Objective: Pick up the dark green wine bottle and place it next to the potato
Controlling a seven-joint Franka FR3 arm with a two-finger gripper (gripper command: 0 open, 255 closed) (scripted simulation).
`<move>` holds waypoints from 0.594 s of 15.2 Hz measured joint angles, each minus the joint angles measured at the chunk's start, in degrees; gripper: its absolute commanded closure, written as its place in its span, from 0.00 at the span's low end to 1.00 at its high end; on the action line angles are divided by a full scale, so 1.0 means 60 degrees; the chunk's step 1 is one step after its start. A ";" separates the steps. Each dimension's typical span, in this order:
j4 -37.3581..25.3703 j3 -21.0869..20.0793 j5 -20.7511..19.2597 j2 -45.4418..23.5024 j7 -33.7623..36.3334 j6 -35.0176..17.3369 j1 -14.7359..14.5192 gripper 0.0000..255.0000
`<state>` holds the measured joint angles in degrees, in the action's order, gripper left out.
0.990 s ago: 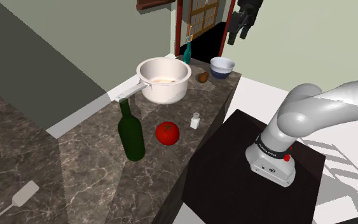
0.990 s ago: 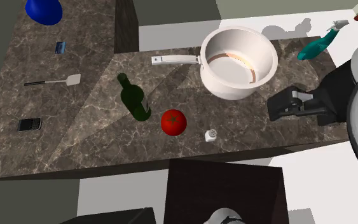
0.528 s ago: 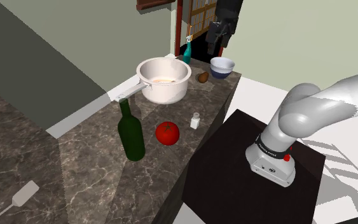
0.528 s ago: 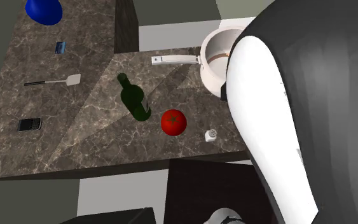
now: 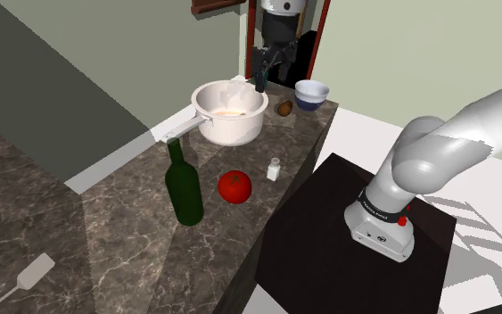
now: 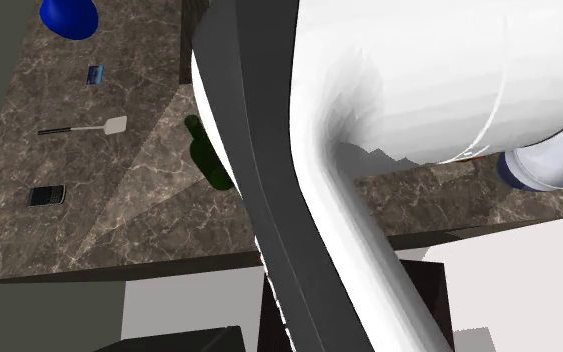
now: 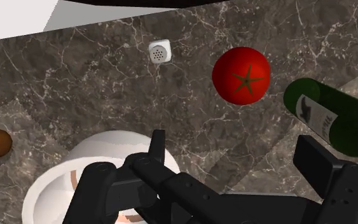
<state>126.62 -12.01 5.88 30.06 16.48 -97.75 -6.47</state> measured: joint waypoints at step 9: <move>-0.1636 -0.1434 0.0013 -0.2532 0.1666 -0.0844 -0.0346 0.00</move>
<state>116.80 -20.62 5.96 14.87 26.47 -102.82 -8.55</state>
